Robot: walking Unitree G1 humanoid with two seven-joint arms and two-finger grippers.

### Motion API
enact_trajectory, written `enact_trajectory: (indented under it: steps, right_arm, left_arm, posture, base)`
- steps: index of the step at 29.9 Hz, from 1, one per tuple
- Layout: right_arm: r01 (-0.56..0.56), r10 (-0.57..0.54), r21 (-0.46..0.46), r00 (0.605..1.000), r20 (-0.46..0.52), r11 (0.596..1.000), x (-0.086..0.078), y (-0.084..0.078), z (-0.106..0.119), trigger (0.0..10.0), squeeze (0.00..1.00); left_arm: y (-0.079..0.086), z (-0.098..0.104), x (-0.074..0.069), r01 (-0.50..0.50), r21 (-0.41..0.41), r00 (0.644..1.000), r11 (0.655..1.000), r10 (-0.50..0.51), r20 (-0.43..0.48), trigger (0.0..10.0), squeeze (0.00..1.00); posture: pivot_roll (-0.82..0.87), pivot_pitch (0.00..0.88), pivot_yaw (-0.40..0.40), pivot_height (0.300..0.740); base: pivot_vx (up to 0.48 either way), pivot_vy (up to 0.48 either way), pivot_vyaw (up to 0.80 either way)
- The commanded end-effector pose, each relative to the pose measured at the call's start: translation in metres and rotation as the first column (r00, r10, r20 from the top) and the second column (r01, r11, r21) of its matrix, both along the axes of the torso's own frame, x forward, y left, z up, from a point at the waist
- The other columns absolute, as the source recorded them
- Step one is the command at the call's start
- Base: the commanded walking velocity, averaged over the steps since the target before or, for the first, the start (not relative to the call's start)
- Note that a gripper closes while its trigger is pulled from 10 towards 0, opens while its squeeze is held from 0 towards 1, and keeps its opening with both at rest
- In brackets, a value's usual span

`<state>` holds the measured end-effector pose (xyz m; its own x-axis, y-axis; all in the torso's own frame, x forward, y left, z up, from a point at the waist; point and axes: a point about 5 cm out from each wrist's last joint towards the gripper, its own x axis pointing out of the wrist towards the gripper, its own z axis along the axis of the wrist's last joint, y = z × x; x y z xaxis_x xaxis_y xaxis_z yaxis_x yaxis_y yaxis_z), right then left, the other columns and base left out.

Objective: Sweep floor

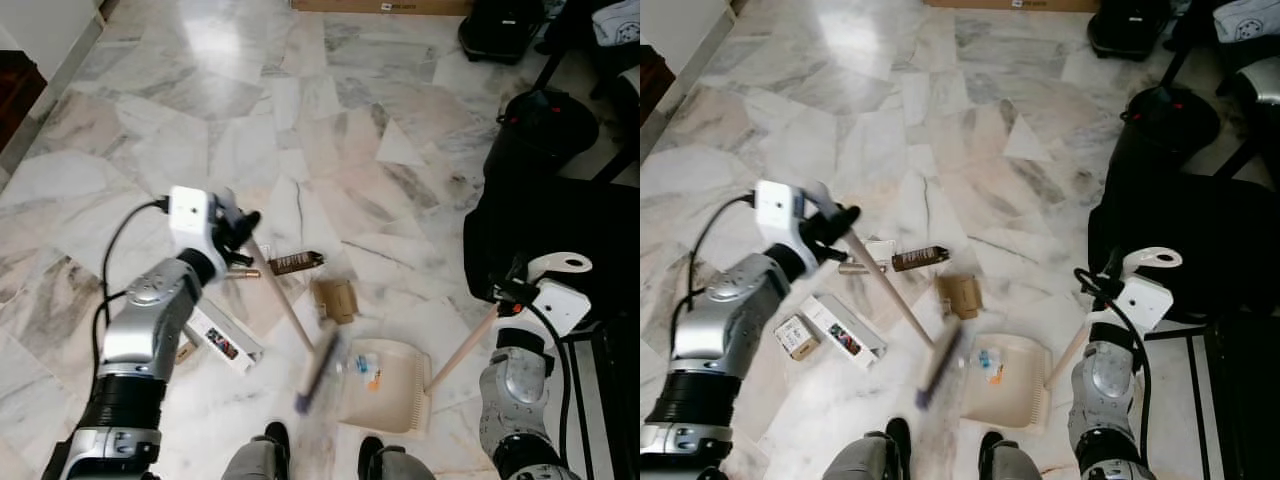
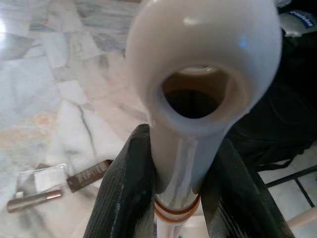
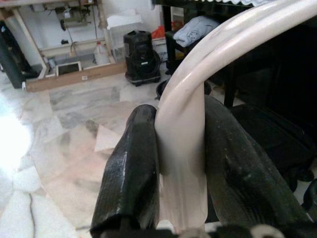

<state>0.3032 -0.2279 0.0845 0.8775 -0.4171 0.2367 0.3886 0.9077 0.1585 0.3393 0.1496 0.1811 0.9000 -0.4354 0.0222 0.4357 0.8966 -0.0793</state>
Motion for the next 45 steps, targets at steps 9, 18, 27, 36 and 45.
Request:
enact_trajectory:
  steps: [9, 18, 27, 36, 45]
  right_arm:
    - [-0.006, 0.006, 0.095, 1.0, 0.003, 0.995, -0.004, 0.005, -0.006, 10.0, 0.0]
    - [-0.031, 0.026, 0.16, 0.999, 0.034, 0.987, -0.002, 0.009, -0.004, 10.0, 0.0]
    - [-0.051, 0.042, 0.202, 0.998, 0.052, 0.978, 0.003, 0.012, 0.0, 10.0, 0.0]
    - [-0.045, 0.022, 0.227, 0.995, 0.102, 0.973, 0.006, 0.004, 0.012, 10.0, 0.0]
    - [-0.022, 0.002, 0.205, 0.995, 0.098, 0.979, 0.006, -0.01, 0.015, 10.0, 0.0]
  left_arm:
    - [-0.013, -0.008, -0.004, 0.06, -0.053, 0.997, 0.997, -0.063, -0.049, 10.0, 0.0]
    - [-0.012, -0.003, -0.003, 0.056, -0.09, 0.998, 0.994, -0.059, -0.035, 10.0, 0.0]
    - [-0.018, -0.001, -0.004, 0.089, -0.133, 0.995, 0.987, -0.095, -0.037, 10.0, 0.0]
    - [-0.014, 0.012, 0.002, 0.097, -0.109, 0.995, 0.989, -0.097, 0.007, 10.0, 0.0]
    - [-0.005, 0.047, 0.01, 0.051, -0.051, 0.987, 0.997, -0.042, 0.154, 10.0, 0.0]
  posture:
    - [0.17, 0.244, 0.072, 0.74]
    - [0.17, 0.247, 0.071, 0.74]
    - [0.17, 0.236, 0.069, 0.74]
    - [0.18, 0.193, 0.063, 0.74]
    - [0.19, 0.151, 0.051, 0.74]
  base:
    - [0.0, 0.0, 0.0]
    - [0.0, 0.0, 0.0]
    - [0.0, 0.0, 0.0]
    - [0.0, 0.0, 0.0]
    - [0.0, 0.0, 0.0]
